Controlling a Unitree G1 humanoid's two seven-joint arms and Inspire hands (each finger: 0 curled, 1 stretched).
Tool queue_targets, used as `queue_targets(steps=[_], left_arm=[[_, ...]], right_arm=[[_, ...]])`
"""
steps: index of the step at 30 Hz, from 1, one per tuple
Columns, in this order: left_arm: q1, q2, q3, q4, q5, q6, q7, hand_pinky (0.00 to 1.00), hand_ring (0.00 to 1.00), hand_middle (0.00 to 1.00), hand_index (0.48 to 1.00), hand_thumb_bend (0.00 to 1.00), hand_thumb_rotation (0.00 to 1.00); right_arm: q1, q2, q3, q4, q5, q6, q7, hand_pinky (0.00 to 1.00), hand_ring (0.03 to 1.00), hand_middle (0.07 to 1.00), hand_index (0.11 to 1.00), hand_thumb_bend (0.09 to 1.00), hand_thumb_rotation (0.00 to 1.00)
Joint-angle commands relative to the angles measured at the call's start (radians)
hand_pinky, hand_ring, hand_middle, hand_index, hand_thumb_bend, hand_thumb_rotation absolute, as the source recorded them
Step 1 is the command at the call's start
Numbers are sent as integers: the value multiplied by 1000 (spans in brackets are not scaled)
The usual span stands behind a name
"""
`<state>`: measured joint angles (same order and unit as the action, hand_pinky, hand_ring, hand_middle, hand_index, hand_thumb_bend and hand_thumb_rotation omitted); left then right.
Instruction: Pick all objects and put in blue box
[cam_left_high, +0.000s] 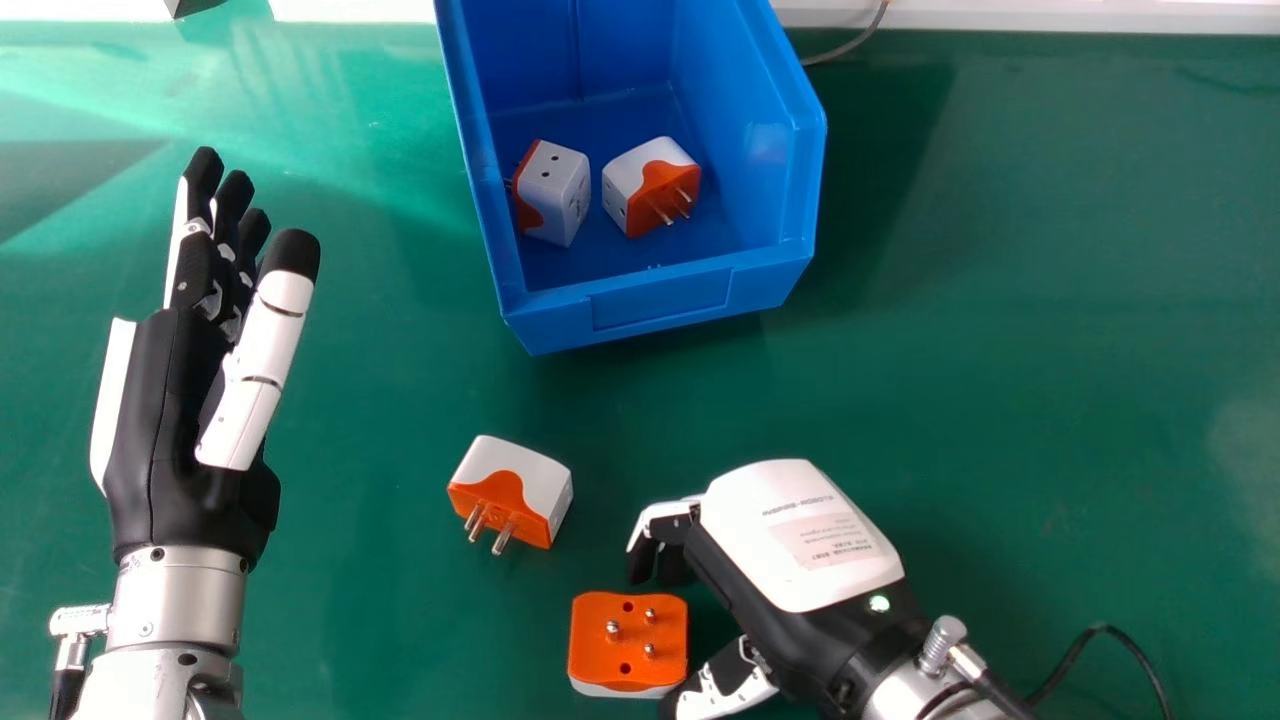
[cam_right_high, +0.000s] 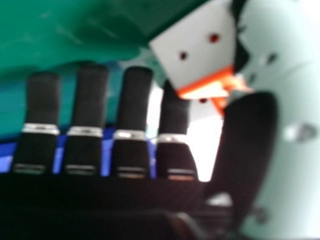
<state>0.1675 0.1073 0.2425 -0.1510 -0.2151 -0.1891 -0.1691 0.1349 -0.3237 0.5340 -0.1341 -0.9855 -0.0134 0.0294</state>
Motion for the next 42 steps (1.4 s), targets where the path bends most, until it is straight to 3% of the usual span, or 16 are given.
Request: queue_targets(steps=[1, 5, 15, 21, 26, 35, 37, 42], left_arm=[[-16, 12, 3, -8, 2, -15, 1, 1000, 1000, 1000, 1000, 604, 642], [-25, 11, 6, 6, -8, -28, -8, 1000, 1000, 1000, 1000, 600, 641], [-34, 10, 7, 11, 2, -35, 0, 1000, 1000, 1000, 999, 582, 632], [-32, 9, 5, 6, 8, -33, 6, 1000, 1000, 999, 995, 597, 631], [-32, 9, 7, 7, 2, -36, 0, 1000, 1000, 998, 993, 609, 634], [-29, 7, 5, 11, 4, -40, -1, 1000, 1000, 998, 995, 609, 634], [-28, 8, 5, 9, 7, -40, 0, 1000, 1000, 999, 997, 611, 634], [-25, 6, 4, 7, 10, -39, 4, 1000, 1000, 1000, 998, 616, 634]], right_arm=[[-5, 3, -9, -3, 26, -4, 7, 412, 476, 525, 550, 586, 83], [-18, -9, -13, 14, 34, -17, -6, 378, 457, 511, 524, 561, 53], [-34, -16, -12, 35, 32, -15, -11, 302, 396, 459, 519, 524, 13], [-27, 1, -15, 30, 33, 35, 15, 273, 378, 454, 531, 514, 6], [-26, 9, -17, 21, 35, 65, 41, 216, 305, 435, 518, 512, 2], [-25, 13, -13, 3, 23, 105, 65, 165, 244, 425, 512, 510, 1], [-24, 9, -13, 1, 24, 100, 60, 134, 204, 346, 497, 501, 48], [-20, 4, -18, -17, 32, 108, 83, 122, 191, 312, 488, 495, 78]])
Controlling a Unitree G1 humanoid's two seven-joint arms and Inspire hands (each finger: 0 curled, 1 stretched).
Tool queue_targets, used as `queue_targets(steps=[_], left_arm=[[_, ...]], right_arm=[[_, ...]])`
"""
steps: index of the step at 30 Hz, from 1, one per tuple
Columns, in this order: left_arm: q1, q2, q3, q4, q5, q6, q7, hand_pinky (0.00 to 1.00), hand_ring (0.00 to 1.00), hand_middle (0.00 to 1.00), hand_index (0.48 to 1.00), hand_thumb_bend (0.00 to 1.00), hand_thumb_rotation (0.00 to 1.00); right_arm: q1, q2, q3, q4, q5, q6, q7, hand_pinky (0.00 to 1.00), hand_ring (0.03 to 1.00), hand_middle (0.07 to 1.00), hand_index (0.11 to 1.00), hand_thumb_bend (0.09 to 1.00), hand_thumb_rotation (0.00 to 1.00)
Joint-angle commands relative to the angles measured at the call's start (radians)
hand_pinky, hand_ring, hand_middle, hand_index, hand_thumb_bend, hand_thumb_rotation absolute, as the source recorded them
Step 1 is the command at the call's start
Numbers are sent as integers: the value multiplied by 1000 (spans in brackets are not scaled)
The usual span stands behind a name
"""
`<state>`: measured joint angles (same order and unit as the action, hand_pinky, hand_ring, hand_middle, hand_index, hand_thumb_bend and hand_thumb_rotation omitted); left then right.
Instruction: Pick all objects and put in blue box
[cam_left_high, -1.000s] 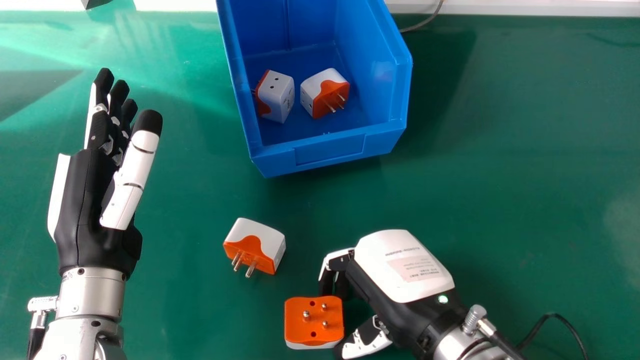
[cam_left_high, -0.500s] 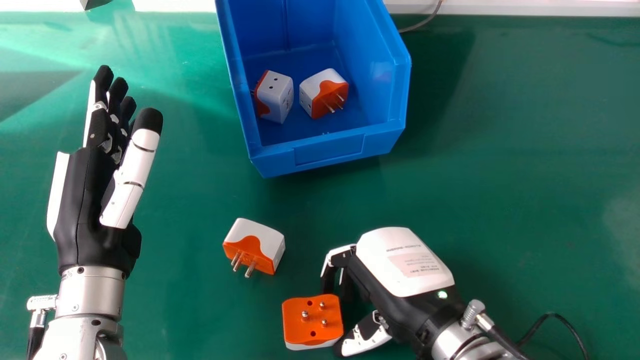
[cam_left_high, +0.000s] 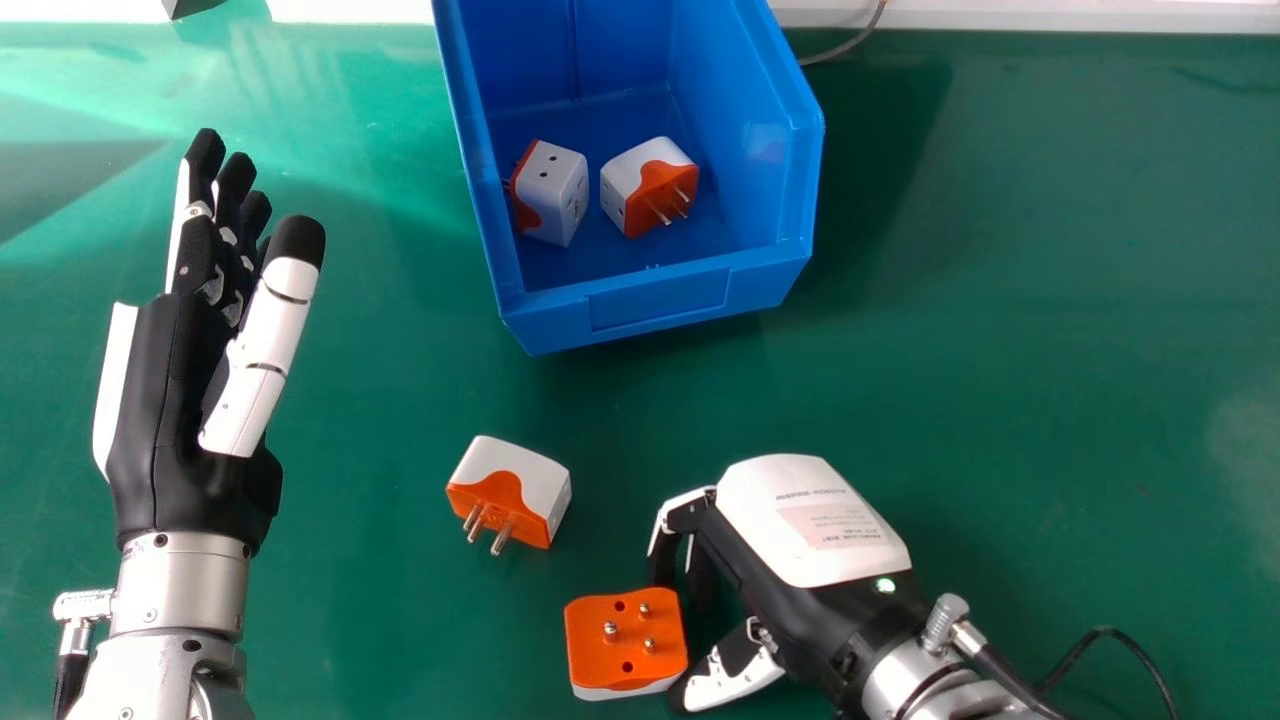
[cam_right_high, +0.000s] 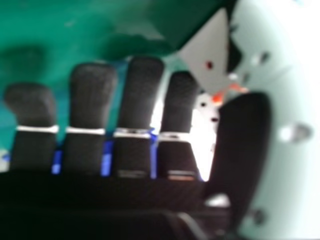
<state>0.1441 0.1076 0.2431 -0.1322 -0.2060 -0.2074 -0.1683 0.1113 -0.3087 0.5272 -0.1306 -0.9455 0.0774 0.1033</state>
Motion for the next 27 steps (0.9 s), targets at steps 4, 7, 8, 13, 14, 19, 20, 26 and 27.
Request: queue_targets(steps=[4, 7, 8, 13, 14, 19, 20, 26, 27], left_arm=[[4, 3, 1, -20, 0, -16, 4, 997, 1000, 1000, 999, 617, 634], [7, 2, 0, -23, 0, -15, 4, 998, 1000, 1000, 999, 616, 633], [8, 2, -1, -23, 0, -16, 4, 998, 1000, 1000, 999, 616, 633], [9, 4, -2, -24, -2, -11, 2, 999, 1000, 1000, 1000, 608, 634], [8, 4, -2, -23, -3, -9, 2, 999, 1000, 1000, 1000, 606, 634], [9, 2, -3, -29, -7, 0, 3, 1000, 1000, 1000, 1000, 610, 635], [10, 2, -3, -30, -7, 1, 3, 1000, 1000, 1000, 1000, 609, 636], [9, 8, -2, -30, -7, 4, -2, 1000, 1000, 1000, 1000, 584, 639], [9, 9, -2, -30, -8, 5, -3, 1000, 1000, 1000, 1000, 584, 640]], right_arm=[[13, -13, -25, -36, 22, 3, 16, 122, 190, 298, 482, 490, 97], [11, -33, -33, -34, 44, -51, -16, 121, 187, 287, 480, 488, 104], [11, -39, -35, -33, 49, -66, -26, 121, 187, 287, 480, 488, 104], [10, -45, -44, -26, 71, -108, -60, 90, 142, 209, 473, 493, 108], [9, -44, -44, -24, 74, -112, -61, 83, 133, 195, 473, 494, 108], [12, -48, -44, -33, 77, -119, -57, 63, 107, 155, 471, 498, 109], [13, -48, -44, -35, 76, -121, -58, 60, 104, 150, 470, 498, 109], [17, -46, -50, -46, 81, -120, -50, 51, 92, 132, 470, 499, 109], [18, -45, -53, -48, 85, -118, -48, 51, 92, 131, 470, 499, 109]])
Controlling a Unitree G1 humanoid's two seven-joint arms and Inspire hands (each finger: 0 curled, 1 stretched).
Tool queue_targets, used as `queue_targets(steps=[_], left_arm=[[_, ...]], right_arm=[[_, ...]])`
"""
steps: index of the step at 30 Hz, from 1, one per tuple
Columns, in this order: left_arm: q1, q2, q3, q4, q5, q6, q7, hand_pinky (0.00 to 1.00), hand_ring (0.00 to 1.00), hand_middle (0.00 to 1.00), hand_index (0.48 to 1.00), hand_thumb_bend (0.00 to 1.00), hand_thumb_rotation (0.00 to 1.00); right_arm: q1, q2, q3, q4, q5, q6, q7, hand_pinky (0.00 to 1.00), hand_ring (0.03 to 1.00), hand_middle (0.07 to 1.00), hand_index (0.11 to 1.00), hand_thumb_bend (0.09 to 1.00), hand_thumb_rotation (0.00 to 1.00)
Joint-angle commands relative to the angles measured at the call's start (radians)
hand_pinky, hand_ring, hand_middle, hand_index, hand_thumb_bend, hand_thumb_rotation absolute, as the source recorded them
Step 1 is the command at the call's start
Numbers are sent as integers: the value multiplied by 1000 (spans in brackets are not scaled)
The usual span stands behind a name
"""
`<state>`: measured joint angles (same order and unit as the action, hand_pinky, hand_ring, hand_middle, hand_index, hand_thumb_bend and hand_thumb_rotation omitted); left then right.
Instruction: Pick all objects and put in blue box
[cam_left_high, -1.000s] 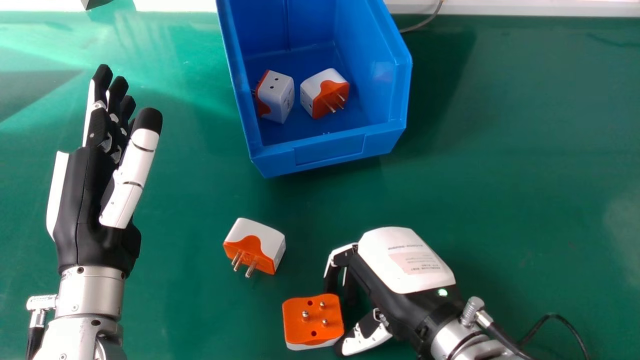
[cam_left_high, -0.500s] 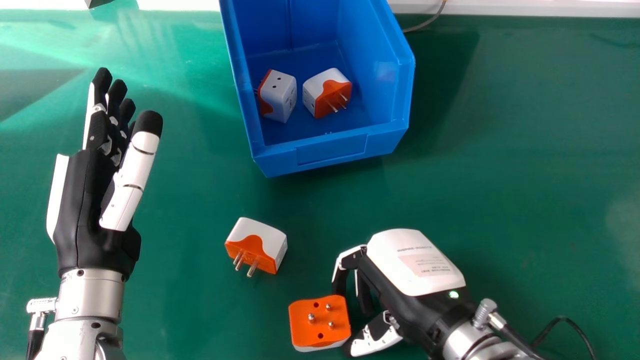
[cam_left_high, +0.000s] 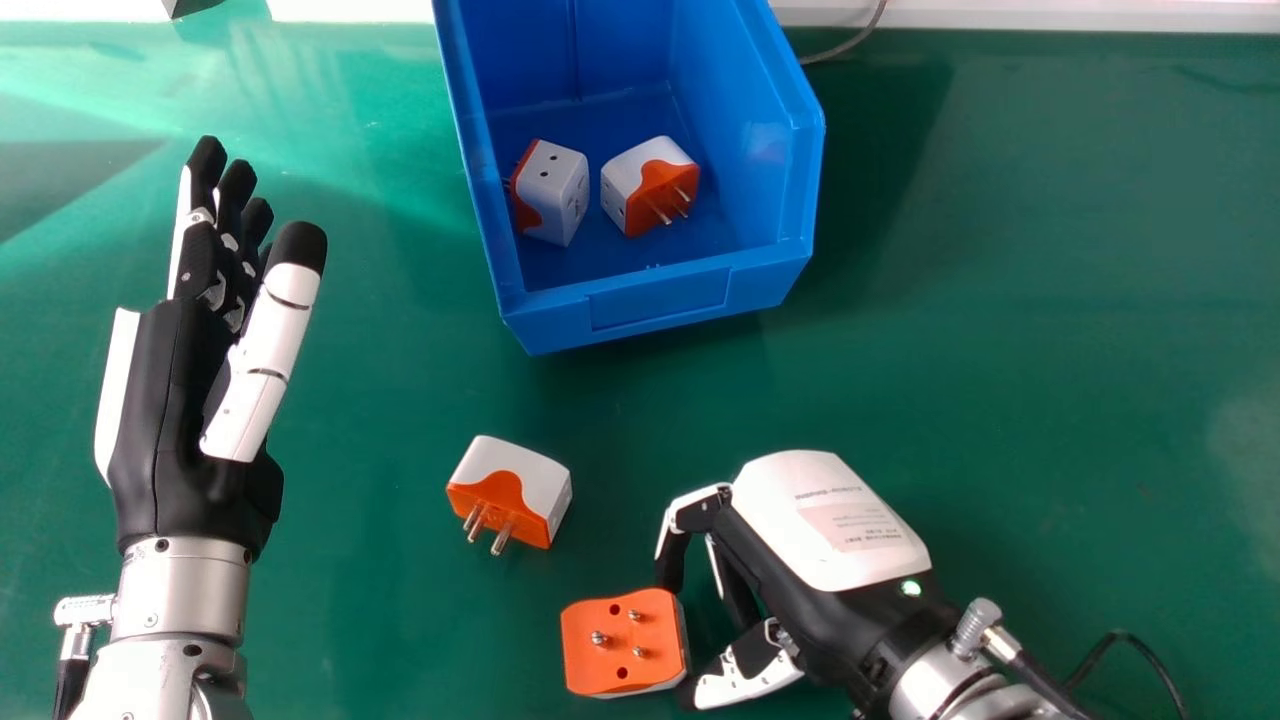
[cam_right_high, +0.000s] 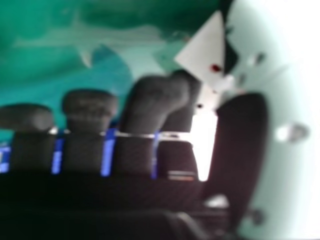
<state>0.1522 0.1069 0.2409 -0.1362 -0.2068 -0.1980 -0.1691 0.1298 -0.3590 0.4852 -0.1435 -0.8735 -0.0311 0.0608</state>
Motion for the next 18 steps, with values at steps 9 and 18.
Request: queue_targets(steps=[9, 18], left_arm=[[1, 5, 0, -31, -9, 0, -1, 1000, 1000, 1000, 1000, 590, 641], [-6, 13, 5, -25, -11, -2, -5, 1000, 1000, 1000, 1000, 583, 640]], right_arm=[[9, 13, -28, -62, 16, 16, 12, 52, 93, 131, 469, 499, 108], [7, 28, -17, -46, -34, 33, -19, 58, 100, 141, 469, 500, 108]])
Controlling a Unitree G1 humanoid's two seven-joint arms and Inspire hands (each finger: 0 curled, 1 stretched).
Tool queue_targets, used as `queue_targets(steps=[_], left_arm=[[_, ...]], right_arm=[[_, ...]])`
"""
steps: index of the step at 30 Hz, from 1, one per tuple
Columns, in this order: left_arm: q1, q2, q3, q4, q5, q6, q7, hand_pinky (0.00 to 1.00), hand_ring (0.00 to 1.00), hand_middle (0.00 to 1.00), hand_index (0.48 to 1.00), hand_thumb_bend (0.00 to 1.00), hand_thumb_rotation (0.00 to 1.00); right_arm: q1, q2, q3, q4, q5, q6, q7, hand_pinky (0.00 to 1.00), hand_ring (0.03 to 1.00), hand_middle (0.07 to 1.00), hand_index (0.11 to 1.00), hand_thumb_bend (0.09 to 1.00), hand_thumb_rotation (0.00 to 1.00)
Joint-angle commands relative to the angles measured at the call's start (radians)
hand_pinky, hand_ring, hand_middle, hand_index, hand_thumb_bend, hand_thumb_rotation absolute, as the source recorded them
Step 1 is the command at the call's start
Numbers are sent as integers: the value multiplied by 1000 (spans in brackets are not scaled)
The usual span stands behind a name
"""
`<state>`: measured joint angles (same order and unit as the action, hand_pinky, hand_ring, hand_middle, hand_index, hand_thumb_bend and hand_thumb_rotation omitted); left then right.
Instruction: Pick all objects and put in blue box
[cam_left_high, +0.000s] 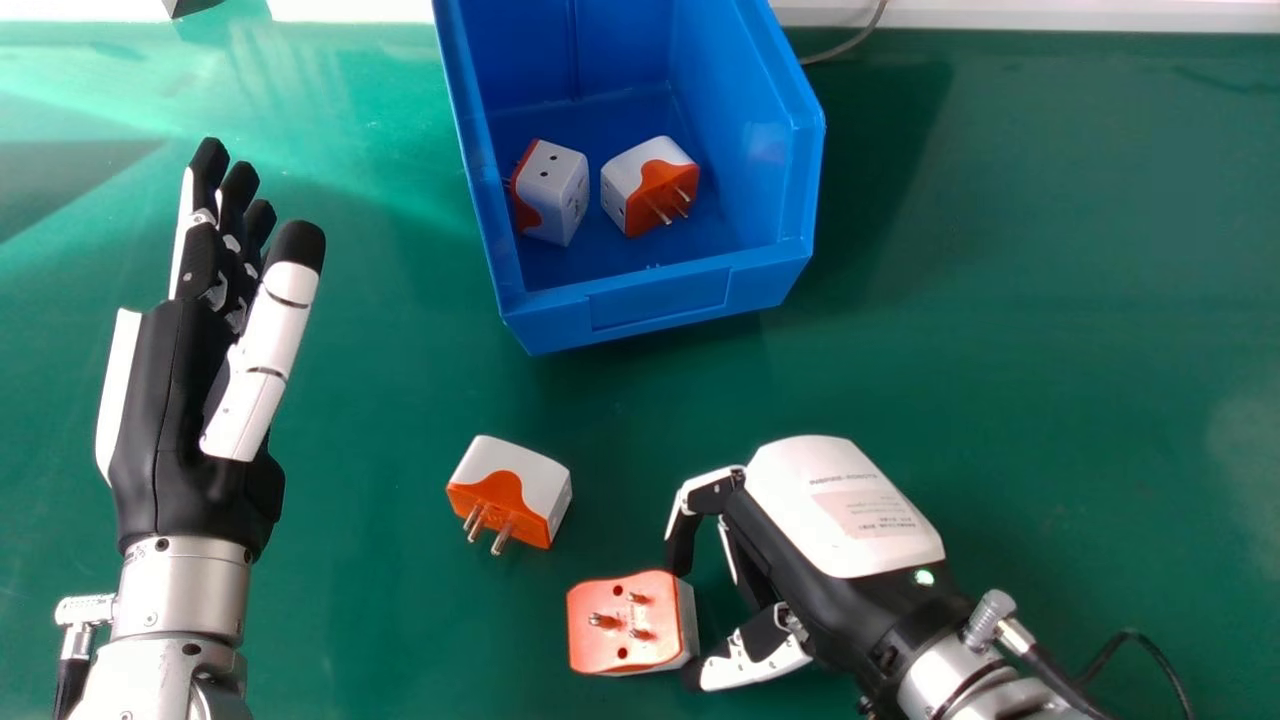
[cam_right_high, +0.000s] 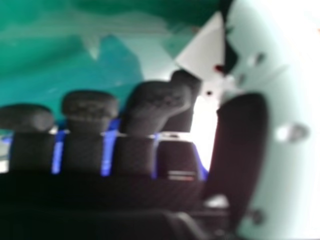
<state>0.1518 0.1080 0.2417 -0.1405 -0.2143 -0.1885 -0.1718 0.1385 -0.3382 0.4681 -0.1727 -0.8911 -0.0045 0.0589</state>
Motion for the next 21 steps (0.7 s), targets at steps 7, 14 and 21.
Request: queue_targets(steps=[7, 14, 21], left_arm=[[-9, 16, 9, -12, -13, -17, -11, 1000, 1000, 1000, 1000, 588, 635], [-11, 14, 8, -21, -6, -9, 1, 1000, 1000, 1000, 1000, 587, 630], [-13, 14, 5, -21, -2, -9, 6, 1000, 1000, 1000, 1000, 585, 629]], right_arm=[[-4, 15, 6, -11, -32, 14, -20, 79, 123, 256, 473, 508, 69], [-6, 18, 9, -7, -59, 29, -28, 86, 131, 358, 476, 516, 28], [-11, 14, 22, -38, -100, 82, 39, 149, 208, 394, 486, 519, 11]])
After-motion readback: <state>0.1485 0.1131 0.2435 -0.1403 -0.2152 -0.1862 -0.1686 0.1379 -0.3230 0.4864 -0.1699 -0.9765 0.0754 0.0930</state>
